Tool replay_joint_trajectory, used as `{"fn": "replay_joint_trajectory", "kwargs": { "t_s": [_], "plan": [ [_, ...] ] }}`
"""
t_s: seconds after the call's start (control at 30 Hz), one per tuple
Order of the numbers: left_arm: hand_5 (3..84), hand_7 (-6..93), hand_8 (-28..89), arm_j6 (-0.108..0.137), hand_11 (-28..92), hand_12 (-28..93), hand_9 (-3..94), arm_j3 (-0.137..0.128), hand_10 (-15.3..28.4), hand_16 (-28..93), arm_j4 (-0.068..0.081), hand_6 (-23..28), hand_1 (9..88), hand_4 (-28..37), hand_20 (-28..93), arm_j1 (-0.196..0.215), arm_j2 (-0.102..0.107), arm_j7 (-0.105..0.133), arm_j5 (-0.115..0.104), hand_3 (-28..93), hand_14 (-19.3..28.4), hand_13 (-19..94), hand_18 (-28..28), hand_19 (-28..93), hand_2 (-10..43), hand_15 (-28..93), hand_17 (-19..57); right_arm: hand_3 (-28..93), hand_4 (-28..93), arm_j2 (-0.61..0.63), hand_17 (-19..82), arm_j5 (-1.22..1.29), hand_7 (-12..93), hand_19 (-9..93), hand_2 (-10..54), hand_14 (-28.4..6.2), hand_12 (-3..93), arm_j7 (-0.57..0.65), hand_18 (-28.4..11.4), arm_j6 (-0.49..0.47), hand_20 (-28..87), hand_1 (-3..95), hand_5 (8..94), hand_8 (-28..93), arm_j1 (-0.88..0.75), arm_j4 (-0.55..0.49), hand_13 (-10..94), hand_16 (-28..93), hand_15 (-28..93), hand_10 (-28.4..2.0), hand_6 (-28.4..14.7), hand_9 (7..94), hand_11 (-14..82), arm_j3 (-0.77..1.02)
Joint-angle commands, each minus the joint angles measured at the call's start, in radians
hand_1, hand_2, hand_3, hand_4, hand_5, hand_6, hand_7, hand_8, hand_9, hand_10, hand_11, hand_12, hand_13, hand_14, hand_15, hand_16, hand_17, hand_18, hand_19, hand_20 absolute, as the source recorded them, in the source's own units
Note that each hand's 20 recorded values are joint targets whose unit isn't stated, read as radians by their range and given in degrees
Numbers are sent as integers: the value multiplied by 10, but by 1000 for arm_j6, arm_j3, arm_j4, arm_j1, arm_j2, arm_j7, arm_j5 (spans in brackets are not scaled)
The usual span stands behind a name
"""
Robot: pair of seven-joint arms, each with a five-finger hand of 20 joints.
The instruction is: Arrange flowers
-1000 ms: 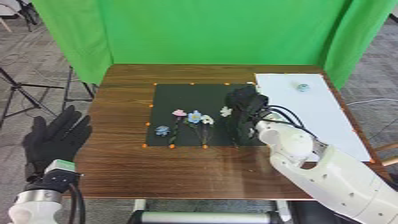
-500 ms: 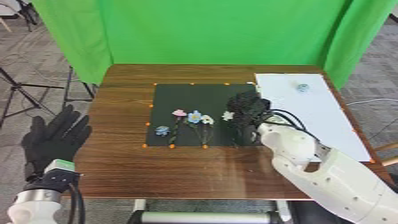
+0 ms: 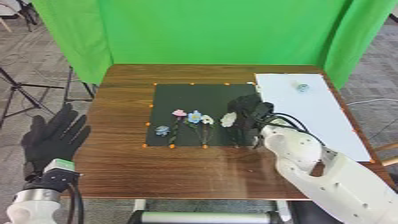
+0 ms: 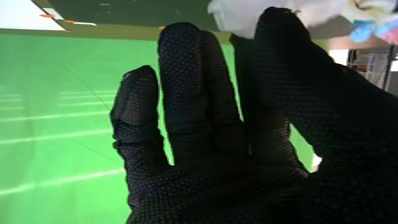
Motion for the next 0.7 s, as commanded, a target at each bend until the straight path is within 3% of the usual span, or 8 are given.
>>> {"fn": "replay_joint_trajectory", "kwargs": {
  "t_s": [0.03,0.3,0.43,0.6,0.7],
  "plan": [
    [351,154,-96,-4,199,109,225,-2,132,-73,-3,65,266,-283,91,16,-3,3,-4,687,131,137,125,281,92,338,-74,842,-283,22,309,6,232,826,-95,-118,169,8,-208,10,420,427,495,-165,-33,-59,513,256,602,-139,-26,537,173,52],
    [350,155,-95,-6,199,110,236,4,137,-72,-5,70,264,-283,93,25,-6,21,-10,688,135,146,126,283,91,340,-74,834,-283,23,300,55,212,825,-95,-134,168,92,-213,56,423,406,469,-152,-76,-57,485,250,615,-150,-31,507,166,174],
    [356,156,-95,-5,203,110,253,0,141,-72,-7,73,263,-283,93,30,-11,15,-11,688,142,161,128,284,91,342,-74,829,-283,34,298,58,202,824,-95,-143,168,137,-215,91,422,392,457,-146,-92,-37,466,234,610,-158,-41,490,161,231],
    [361,158,-95,-7,207,110,264,4,141,-71,-6,75,261,-283,92,28,-4,34,-13,688,144,173,129,285,93,345,-73,824,-282,-3,284,129,190,784,-95,-150,169,201,-212,163,395,352,451,-138,-47,67,434,197,564,-168,-46,473,151,263],
    [363,158,-96,-3,208,110,271,10,143,-71,-7,76,261,-283,93,28,-8,32,-18,688,143,177,129,287,94,347,-72,824,-270,-19,271,179,190,748,-50,-154,165,230,-207,232,363,310,450,-135,15,160,397,162,509,-173,-49,455,144,236]
  ]
}}
